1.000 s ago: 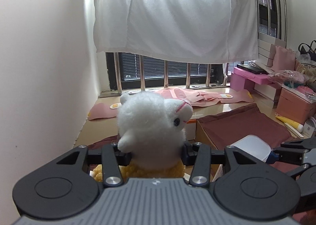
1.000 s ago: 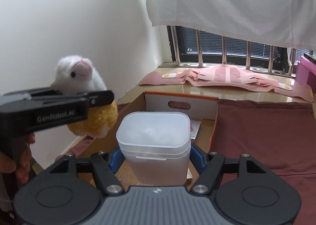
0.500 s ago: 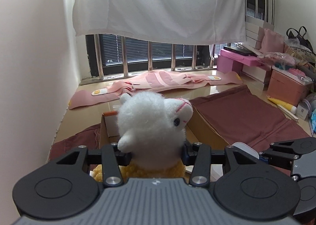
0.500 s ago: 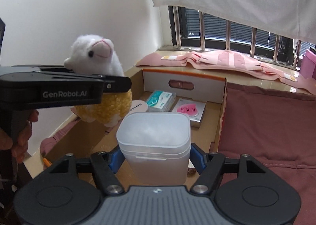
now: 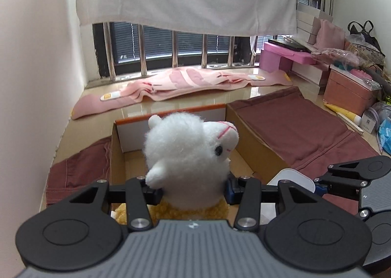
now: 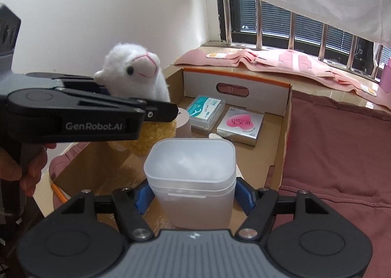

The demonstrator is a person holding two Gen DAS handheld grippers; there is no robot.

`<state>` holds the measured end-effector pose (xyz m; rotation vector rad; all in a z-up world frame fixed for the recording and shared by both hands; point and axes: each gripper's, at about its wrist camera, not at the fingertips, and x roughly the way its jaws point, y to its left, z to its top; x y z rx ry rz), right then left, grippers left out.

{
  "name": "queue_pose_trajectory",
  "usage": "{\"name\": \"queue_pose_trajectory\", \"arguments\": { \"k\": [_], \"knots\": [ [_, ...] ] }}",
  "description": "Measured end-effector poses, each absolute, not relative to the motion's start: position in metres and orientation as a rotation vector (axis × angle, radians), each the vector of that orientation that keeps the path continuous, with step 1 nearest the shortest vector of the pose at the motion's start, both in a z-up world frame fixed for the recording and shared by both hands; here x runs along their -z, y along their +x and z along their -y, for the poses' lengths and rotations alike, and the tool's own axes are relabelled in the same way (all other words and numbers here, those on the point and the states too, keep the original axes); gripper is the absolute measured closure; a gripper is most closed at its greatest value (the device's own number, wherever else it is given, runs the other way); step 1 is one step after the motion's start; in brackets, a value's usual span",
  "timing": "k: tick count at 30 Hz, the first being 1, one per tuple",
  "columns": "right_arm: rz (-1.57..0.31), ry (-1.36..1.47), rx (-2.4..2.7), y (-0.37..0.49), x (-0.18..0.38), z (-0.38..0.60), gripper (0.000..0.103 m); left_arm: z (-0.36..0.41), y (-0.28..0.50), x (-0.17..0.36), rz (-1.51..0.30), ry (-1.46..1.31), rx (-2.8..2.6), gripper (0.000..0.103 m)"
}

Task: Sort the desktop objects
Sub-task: 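Carry the alpaca and container over the cardboard tray with both tools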

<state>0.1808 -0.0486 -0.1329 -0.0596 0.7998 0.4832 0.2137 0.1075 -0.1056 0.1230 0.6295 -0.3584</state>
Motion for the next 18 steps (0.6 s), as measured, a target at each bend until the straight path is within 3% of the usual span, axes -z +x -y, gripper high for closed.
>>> {"name": "queue_pose_trajectory", "arguments": {
  "k": [18],
  "knots": [
    [-0.826, -0.071, -0.467, 0.180, 0.136, 0.048, 0.035, -0.104, 0.230, 0.119, -0.684, 0.113, 0.386, 0.057]
  ]
}}
